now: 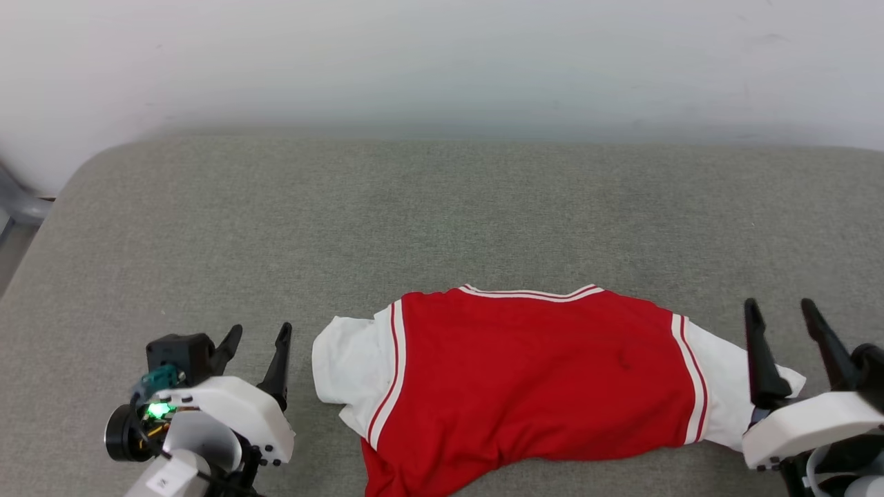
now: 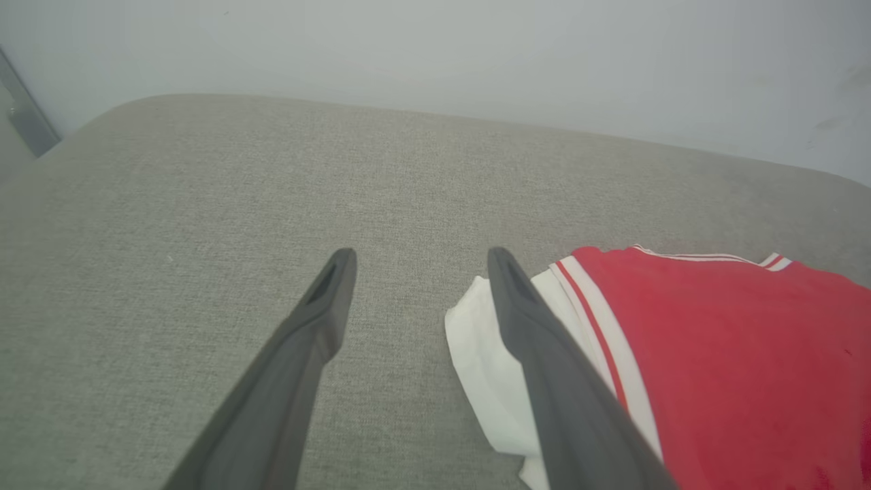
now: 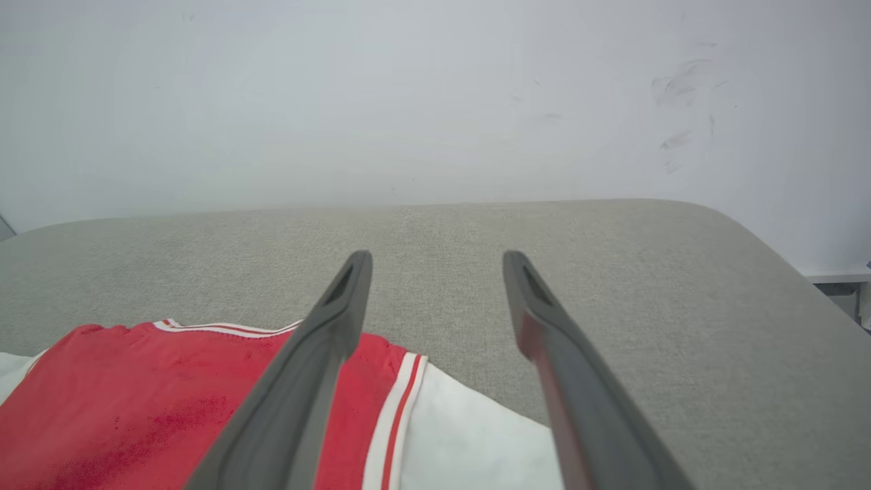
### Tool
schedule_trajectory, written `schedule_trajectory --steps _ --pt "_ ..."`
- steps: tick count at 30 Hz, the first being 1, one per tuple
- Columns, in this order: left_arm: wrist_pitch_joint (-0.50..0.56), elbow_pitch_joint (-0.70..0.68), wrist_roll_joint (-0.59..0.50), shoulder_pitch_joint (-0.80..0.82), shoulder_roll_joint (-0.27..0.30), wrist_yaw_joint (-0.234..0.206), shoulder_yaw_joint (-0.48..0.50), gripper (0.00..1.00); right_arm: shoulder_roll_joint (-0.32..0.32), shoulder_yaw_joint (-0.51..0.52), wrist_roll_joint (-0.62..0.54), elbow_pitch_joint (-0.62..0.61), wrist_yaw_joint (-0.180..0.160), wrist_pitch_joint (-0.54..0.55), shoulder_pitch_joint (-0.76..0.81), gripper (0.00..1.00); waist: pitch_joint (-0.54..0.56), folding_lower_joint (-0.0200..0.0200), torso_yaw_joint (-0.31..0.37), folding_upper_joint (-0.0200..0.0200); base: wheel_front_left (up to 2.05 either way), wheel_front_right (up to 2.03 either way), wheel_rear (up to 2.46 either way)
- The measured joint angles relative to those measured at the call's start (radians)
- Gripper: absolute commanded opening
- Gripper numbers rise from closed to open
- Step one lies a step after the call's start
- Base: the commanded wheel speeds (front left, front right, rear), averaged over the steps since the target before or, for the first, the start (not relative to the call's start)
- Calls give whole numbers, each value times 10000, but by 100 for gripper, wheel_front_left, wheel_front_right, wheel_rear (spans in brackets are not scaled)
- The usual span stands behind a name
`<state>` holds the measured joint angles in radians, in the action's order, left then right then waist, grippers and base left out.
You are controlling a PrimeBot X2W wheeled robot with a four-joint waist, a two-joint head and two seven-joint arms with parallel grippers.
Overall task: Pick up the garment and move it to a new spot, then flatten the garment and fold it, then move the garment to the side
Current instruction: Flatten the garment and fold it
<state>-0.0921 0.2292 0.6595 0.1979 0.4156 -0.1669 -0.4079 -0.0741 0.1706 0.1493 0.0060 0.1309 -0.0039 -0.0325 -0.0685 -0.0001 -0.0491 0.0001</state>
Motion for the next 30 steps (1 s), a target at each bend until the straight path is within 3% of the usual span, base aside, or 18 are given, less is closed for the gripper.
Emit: schedule_trajectory --steps 8,9,11,20,23,24,30 --pt "3120 171 1028 882 554 775 -437 100 198 -708 58 -965 0 232 561 100 -135 0 360 0 0 0 0" --pt "4222 303 1386 1233 750 1057 -608 100 215 -884 121 -1139 2 313 558 100 -353 0 541 -1 0 0 0" --pt "5333 754 1526 1716 961 1338 -943 100 221 -972 362 -1172 0 313 523 100 -734 1 775 0 0 0 0" --pt "6729 1996 1628 2645 995 1967 -1507 100 224 -965 558 -1076 0 307 317 100 -1430 1 1181 0 0 0 0" --pt "7053 2153 1848 2809 963 2167 -1578 13 226 -895 644 -984 0 399 318 100 -1501 0 1241 0 0 0 0" --pt "7041 2180 1814 2828 938 2178 -1599 0 224 -859 646 -955 0 420 318 100 -1509 0 1235 0 0 0 0" --pt "5825 2380 1509 2713 535 2096 -1628 0 228 -385 1156 -594 0 968 311 100 -1381 0 1103 0 0 0 0"
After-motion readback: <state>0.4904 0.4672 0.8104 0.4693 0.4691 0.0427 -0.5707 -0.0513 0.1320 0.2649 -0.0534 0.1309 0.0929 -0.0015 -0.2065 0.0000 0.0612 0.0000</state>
